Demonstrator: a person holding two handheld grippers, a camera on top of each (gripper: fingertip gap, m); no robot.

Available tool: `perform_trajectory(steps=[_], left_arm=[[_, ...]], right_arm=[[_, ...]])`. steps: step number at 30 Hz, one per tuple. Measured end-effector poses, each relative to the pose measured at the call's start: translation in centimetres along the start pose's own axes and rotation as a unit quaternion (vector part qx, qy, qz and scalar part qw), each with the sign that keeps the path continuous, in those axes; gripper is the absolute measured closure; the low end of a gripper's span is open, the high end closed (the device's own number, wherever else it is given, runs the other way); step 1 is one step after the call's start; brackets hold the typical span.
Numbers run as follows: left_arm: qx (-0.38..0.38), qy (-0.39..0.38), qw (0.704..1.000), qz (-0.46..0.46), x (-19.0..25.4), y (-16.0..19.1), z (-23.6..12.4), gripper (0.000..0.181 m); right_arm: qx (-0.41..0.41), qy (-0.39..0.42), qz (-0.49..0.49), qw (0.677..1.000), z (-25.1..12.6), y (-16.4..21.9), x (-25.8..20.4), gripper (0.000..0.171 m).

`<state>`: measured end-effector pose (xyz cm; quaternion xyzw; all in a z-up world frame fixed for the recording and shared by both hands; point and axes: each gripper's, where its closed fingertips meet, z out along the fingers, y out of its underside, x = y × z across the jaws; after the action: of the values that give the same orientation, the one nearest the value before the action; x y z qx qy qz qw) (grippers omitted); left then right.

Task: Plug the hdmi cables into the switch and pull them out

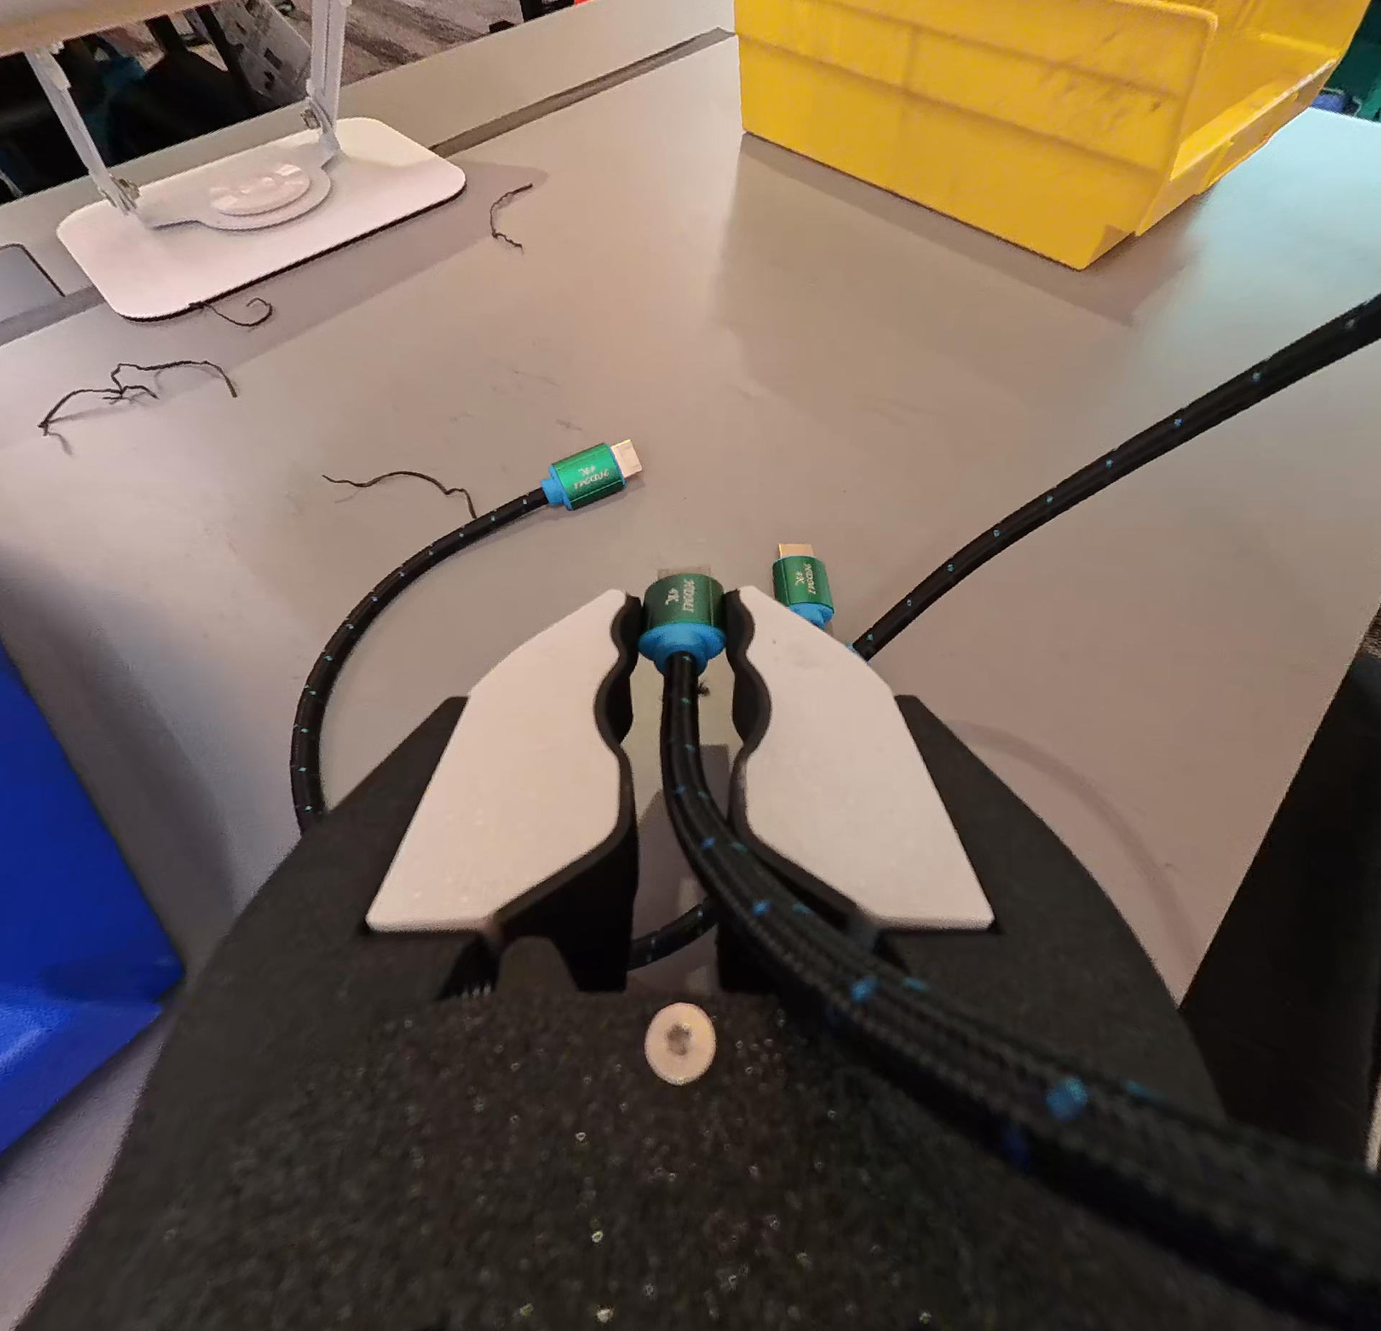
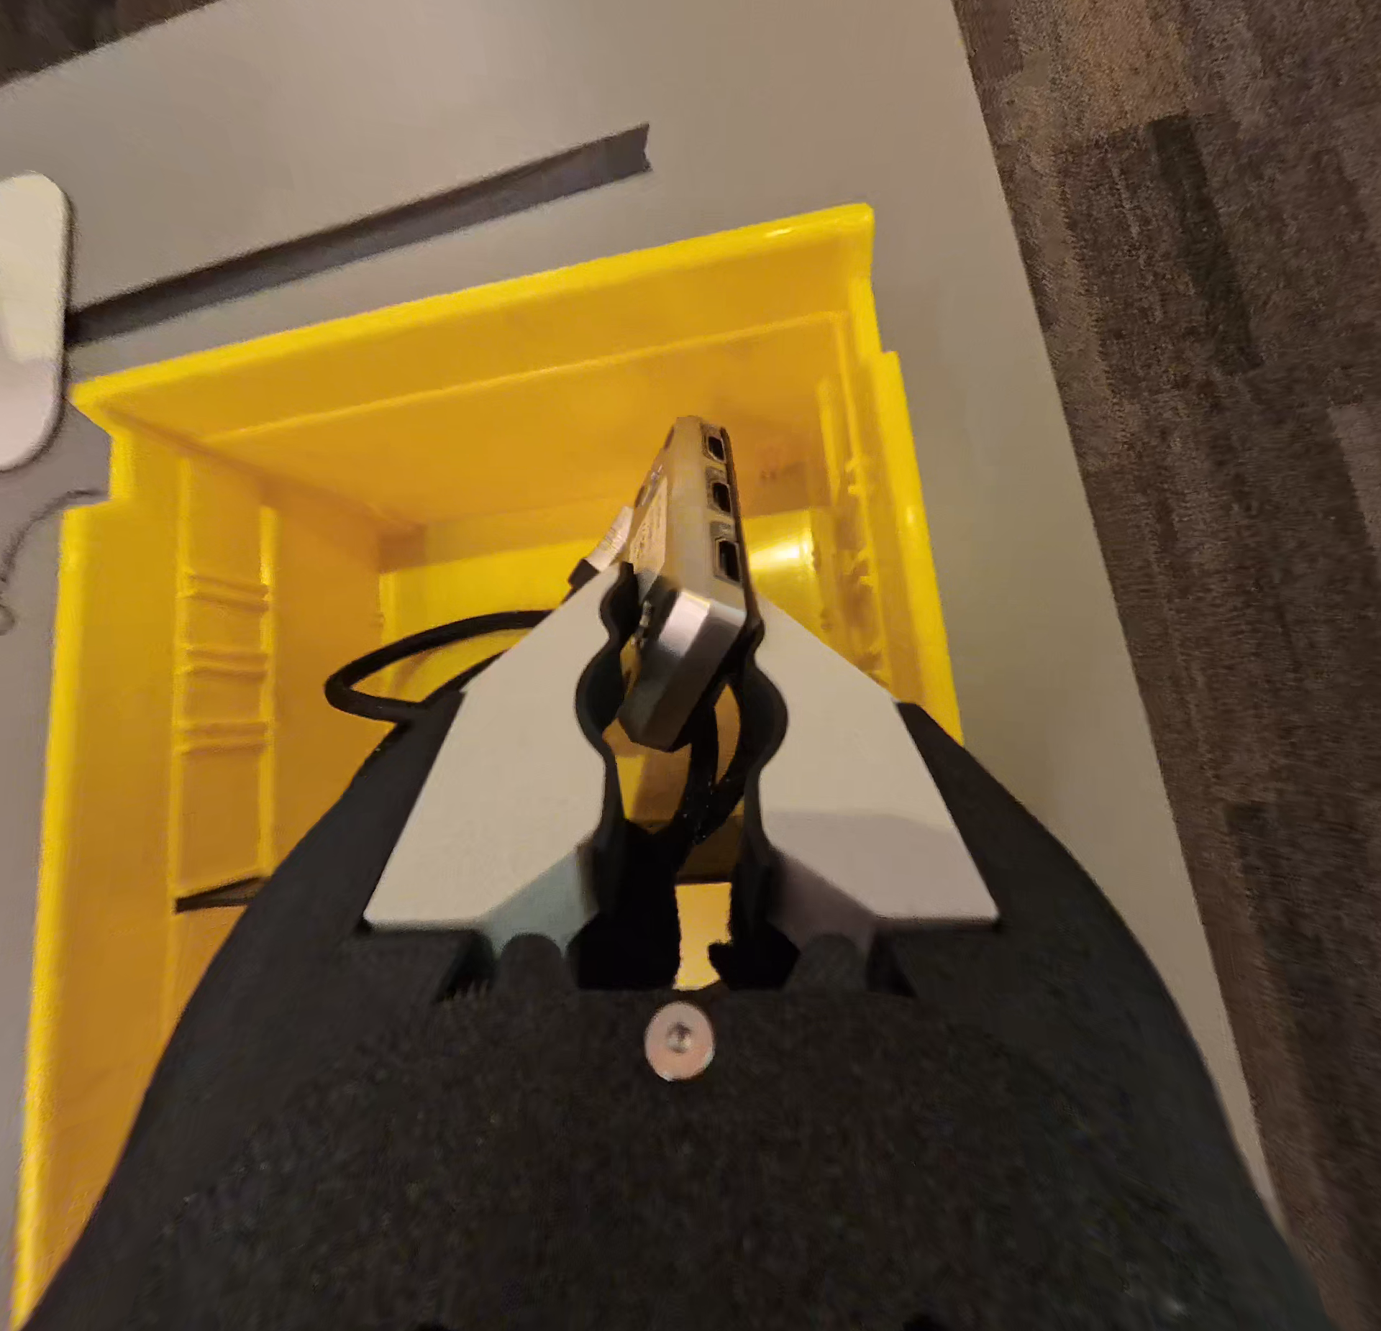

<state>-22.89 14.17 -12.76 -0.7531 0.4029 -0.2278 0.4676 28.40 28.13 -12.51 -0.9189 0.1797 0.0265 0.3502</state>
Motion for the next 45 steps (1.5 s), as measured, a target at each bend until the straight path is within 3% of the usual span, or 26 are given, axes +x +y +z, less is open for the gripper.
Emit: perform_trajectory(steps=[9,14,17,19,22,26,28,33,34,36,39,41,45], left_arm=[[-0.003,-0.007,1.0,-0.003,-0.4,0.2,-0.1,0.159],[-0.005,-0.008,1.0,-0.008,-0.6,0.3,-0.1,0.16],[-0.005,-0.008,1.0,-0.011,-0.7,0.3,-0.1,0.16],[-0.005,-0.008,1.0,-0.011,-0.7,0.3,0.0,0.16],[-0.009,-0.006,1.0,-0.013,-0.6,0.5,0.1,0.16],[-0.011,-0.002,1.0,-0.022,-0.5,0.5,0.0,0.16],[-0.011,-0.002,1.0,-0.026,-0.6,0.5,-0.1,0.16],[-0.011,-0.001,0.999,-0.037,-0.9,0.7,-0.1,0.16],[-0.013,-0.003,0.999,-0.036,-0.9,0.7,-0.2,0.16],[-0.01,-0.001,0.999,-0.036,-0.9,0.6,-0.2,0.16],[0.004,0.045,0.998,-0.047,0.3,0.4,-0.1,0.156],[0.03,0.075,0.996,-0.046,1.3,-0.5,-0.3,0.134],[0.089,0.106,0.99,-0.013,3.0,-2.7,-1.4,0.124]], right_arm=[[-0.053,0.028,0.005,0.998,-0.7,-2.3,1.4,0.128],[0.066,0.09,-0.07,0.991,-7.1,-6.3,1.5,0.12],[0.149,0.04,-0.139,0.978,-12.4,-6.2,-3.7,0.12],[0.2,-0.039,-0.192,0.96,-15.8,-3.9,-9.4,0.12],[0.245,-0.216,-0.254,0.91,-19.6,3.1,-19.5,0.124],[0.184,-0.461,-0.365,0.787,-22.6,17.4,-30.9,0.123],[0.176,-0.498,-0.402,0.748,-22.9,21.8,-33.8,0.123],[0.137,-0.512,-0.455,0.716,-22.7,26.8,-37.8,0.123],[0.145,-0.503,-0.47,0.711,-22.7,27.1,-38.2,0.126],[0.192,-0.468,-0.489,0.71,-22.7,26.4,-38.6,0.163],[0.216,-0.444,-0.496,0.714,-23.1,24.7,-38.4,0.165],[0.238,-0.442,-0.464,0.73,-24.2,22.2,-37.6,0.166],[0.283,-0.411,-0.434,0.75,-27.0,17.0,-33.4,0.166]])
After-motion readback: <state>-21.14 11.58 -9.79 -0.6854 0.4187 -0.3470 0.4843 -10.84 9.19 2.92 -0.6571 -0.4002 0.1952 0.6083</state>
